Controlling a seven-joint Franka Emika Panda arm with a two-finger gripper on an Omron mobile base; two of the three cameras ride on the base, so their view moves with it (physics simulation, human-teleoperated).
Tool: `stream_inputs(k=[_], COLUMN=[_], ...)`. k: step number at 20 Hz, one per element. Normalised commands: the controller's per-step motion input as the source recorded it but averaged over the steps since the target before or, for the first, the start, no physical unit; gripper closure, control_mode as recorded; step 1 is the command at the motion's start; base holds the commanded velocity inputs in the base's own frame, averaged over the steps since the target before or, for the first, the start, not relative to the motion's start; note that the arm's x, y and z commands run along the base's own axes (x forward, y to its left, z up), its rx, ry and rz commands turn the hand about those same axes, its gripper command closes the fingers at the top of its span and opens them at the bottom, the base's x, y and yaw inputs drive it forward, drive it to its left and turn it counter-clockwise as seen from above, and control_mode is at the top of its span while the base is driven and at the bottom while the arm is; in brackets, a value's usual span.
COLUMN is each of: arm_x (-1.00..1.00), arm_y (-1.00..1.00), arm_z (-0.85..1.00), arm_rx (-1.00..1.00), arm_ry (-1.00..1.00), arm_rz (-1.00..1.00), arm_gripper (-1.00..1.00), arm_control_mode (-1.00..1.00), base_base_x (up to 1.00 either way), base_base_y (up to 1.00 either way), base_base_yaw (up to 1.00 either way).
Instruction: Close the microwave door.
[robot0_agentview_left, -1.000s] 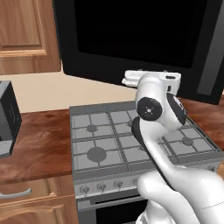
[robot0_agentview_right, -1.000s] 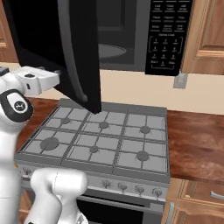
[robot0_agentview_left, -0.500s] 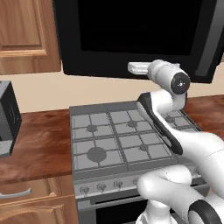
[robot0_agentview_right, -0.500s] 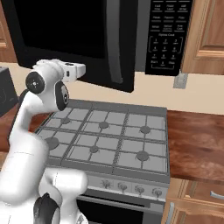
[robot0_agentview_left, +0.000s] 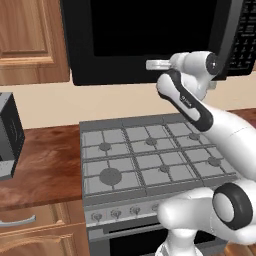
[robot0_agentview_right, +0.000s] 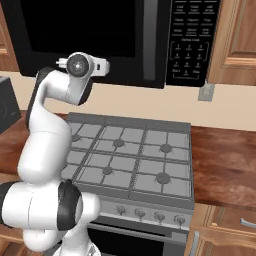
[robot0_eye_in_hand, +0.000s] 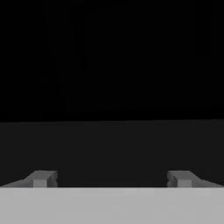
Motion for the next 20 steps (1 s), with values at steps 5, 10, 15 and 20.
stream_inputs(k=[5, 10, 15, 20], arm_x=[0.38, 0.4, 0.13, -0.66], arm_y=[0.0, 0.0, 0.0, 0.0], arm_z=[0.0, -0.03, 0.0, 0.06], arm_rx=[0.01, 0.0, 0.0, 0.0], arm_ry=[0.06, 0.0, 0.0, -0.04], arm_rz=[0.04, 0.0, 0.0, 0.0], arm_gripper=[-1.0, -1.0, -1.0, -1.0], arm_control_mode=[-1.0, -1.0, -1.0, -1.0], base_base_x=[0.0, 0.0, 0.0, 0.0], base_base_y=[0.0, 0.0, 0.0, 0.0], base_base_yaw=[0.0, 0.0, 0.0, 0.0])
